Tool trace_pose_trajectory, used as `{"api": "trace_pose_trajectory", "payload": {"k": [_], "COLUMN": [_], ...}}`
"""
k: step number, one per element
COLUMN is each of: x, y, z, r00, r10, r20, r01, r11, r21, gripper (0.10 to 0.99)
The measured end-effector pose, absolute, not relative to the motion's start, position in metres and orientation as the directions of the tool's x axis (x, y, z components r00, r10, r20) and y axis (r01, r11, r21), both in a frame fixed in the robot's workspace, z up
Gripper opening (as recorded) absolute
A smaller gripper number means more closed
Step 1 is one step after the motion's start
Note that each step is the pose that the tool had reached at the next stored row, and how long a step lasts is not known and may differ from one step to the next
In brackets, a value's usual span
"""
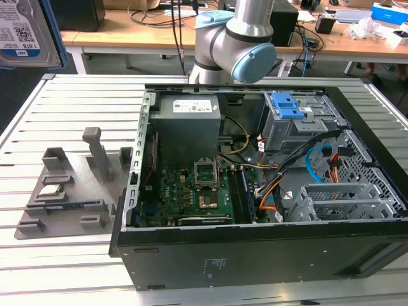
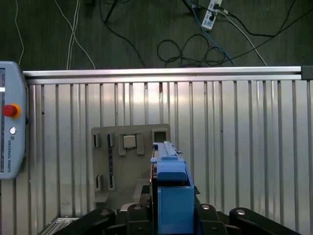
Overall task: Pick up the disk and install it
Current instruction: 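Pick up the disk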
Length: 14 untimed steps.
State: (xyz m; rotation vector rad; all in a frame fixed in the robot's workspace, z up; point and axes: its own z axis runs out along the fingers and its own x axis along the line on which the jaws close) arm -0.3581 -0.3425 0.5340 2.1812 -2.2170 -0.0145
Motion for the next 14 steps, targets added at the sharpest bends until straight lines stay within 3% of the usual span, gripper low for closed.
{"api": "trace_pose_trajectory", "payload": {"k": [14], "x": [-0.332], "y": [-0.342], "z": [0.534], "r00": [-0.016], "r10": [-1.0], "r20": [0.016], "r01": [-0.999], "r11": [0.017], "r21": [0.029], "gripper": [0.365]}}
